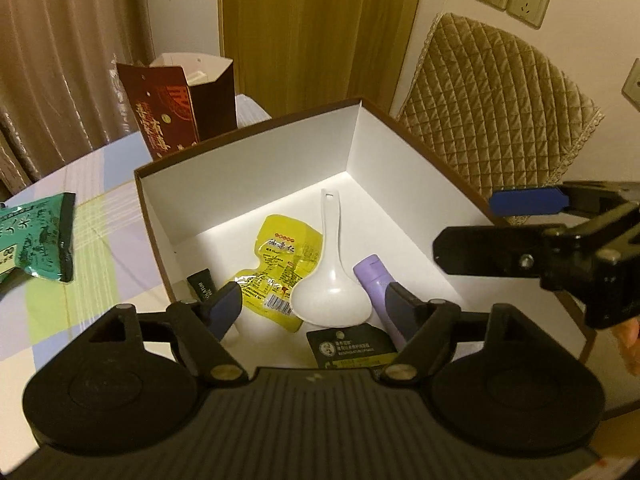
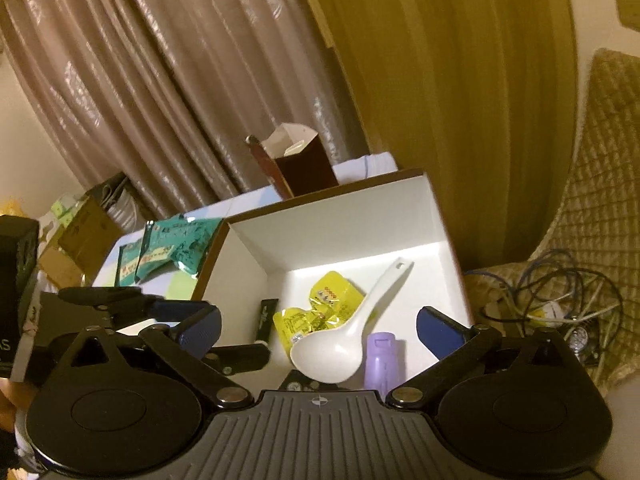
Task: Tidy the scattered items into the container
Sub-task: 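Withdraw both grippers from the box back toward the table items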
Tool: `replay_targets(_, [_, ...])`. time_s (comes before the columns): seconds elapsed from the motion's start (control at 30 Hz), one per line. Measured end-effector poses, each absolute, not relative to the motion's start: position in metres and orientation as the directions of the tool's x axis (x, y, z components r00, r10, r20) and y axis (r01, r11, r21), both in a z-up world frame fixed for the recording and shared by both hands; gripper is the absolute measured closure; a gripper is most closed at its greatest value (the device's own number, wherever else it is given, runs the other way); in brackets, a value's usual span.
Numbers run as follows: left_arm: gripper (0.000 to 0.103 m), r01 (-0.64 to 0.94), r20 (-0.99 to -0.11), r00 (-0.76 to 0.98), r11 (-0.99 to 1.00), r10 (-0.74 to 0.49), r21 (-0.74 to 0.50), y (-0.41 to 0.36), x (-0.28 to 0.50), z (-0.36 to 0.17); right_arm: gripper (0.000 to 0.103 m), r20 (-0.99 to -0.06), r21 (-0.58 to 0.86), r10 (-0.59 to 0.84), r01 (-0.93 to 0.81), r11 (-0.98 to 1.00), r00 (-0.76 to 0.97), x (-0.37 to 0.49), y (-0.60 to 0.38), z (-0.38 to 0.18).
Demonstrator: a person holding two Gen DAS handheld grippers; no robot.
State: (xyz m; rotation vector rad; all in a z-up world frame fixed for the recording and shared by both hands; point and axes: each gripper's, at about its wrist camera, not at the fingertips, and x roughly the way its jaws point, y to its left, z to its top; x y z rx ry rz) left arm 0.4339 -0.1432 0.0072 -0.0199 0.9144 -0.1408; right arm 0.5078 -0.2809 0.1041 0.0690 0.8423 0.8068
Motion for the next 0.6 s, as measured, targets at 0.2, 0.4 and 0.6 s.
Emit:
replay_targets(0.2, [0.018,0.103,-0.768,0.627,0.991,-0.13,-0.084,-0.145,0.413,0.025,0.002,-0.634,0.298,0.622,-0.597,0.745,0.46,0.485,-0.288,0.111])
replay_targets(0.4, [0.015,0.075,-0.762,0.64,0.995,-0.101,-0.069,-0.141,0.394,0.039,0.002,-0.619,0.291,0.612,-0.58,0.761,0.492,0.466,-0.293,0.122])
replay_targets(0.6, [0.015,0.048,-0.749,0.658,0.997,-0.079,-0.064,-0.131,0.363,0.051,0.002,-0.606,0.275,0.597,-0.567,0.777,0.525,0.438,-0.298,0.129])
